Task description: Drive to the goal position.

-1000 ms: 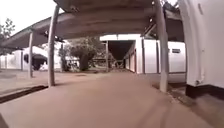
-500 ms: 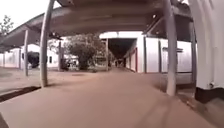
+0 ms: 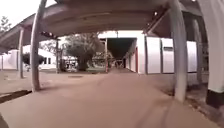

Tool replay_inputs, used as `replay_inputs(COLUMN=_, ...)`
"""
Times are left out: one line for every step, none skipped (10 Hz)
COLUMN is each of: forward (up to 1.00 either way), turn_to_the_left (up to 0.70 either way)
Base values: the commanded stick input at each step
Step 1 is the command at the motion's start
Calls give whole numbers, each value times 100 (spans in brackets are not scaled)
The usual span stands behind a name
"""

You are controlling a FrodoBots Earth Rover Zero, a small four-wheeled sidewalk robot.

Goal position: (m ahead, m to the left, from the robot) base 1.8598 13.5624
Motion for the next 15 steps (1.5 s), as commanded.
replay_inputs(forward=70, turn_to_the_left=15)
replay_inputs(forward=70, turn_to_the_left=26)
replay_inputs(forward=70, turn_to_the_left=34)
replay_inputs(forward=70, turn_to_the_left=34)
replay_inputs(forward=70, turn_to_the_left=34)
replay_inputs(forward=70, turn_to_the_left=34)
replay_inputs(forward=70, turn_to_the_left=24)
replay_inputs(forward=70, turn_to_the_left=12)
replay_inputs(forward=70, turn_to_the_left=0)
replay_inputs(forward=70, turn_to_the_left=0)
replay_inputs(forward=70, turn_to_the_left=0)
replay_inputs(forward=70, turn_to_the_left=0)
replay_inputs(forward=70, turn_to_the_left=0)
replay_inputs(forward=70, turn_to_the_left=0)
replay_inputs(forward=70, turn_to_the_left=0)
